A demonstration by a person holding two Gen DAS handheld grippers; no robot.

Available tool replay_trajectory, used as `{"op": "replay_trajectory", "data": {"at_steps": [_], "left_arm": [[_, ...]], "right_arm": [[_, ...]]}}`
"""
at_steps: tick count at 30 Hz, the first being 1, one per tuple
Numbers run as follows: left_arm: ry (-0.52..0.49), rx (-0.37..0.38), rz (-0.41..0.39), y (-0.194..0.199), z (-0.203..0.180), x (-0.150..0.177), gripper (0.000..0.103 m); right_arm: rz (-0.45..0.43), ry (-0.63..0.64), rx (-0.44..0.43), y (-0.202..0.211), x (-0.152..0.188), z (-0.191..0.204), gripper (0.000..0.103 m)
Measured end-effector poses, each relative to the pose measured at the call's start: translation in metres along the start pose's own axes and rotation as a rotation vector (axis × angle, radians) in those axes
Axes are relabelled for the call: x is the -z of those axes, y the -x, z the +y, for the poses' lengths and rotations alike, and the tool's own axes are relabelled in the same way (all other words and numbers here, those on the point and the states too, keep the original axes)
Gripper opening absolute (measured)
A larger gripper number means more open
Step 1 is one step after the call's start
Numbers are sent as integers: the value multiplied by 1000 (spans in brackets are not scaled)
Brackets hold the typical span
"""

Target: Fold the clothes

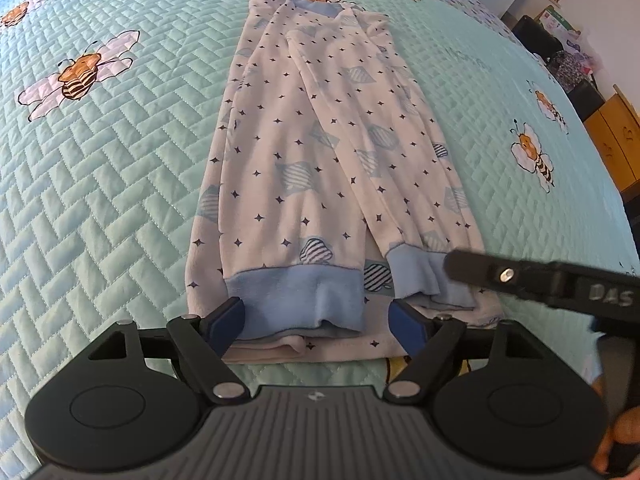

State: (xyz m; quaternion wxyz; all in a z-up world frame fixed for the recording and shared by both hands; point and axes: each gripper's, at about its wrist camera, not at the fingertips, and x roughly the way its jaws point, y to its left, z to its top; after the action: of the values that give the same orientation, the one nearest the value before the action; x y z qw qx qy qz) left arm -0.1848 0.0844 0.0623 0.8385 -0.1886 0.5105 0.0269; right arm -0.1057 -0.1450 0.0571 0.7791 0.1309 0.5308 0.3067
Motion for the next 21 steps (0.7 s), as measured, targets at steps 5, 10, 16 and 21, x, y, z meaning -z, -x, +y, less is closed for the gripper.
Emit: {"op": "replay_trajectory", "data": {"at_steps": [5, 10, 16, 21], "left_arm": [[61, 45, -32, 21, 12, -3, 79], [59, -8, -126, 51, 22, -12, 79], [108, -53, -118, 48, 38, -20, 79], [11, -138, -94, 35, 17, -22, 79]], "right_arm": [[-16, -85, -82, 10, 2, -17, 58], [-60, -131, -212, 25, 2, -22, 58], [-8, -232, -312, -2, 6, -29, 58], [23, -154, -218, -6, 11, -23, 58]]}}
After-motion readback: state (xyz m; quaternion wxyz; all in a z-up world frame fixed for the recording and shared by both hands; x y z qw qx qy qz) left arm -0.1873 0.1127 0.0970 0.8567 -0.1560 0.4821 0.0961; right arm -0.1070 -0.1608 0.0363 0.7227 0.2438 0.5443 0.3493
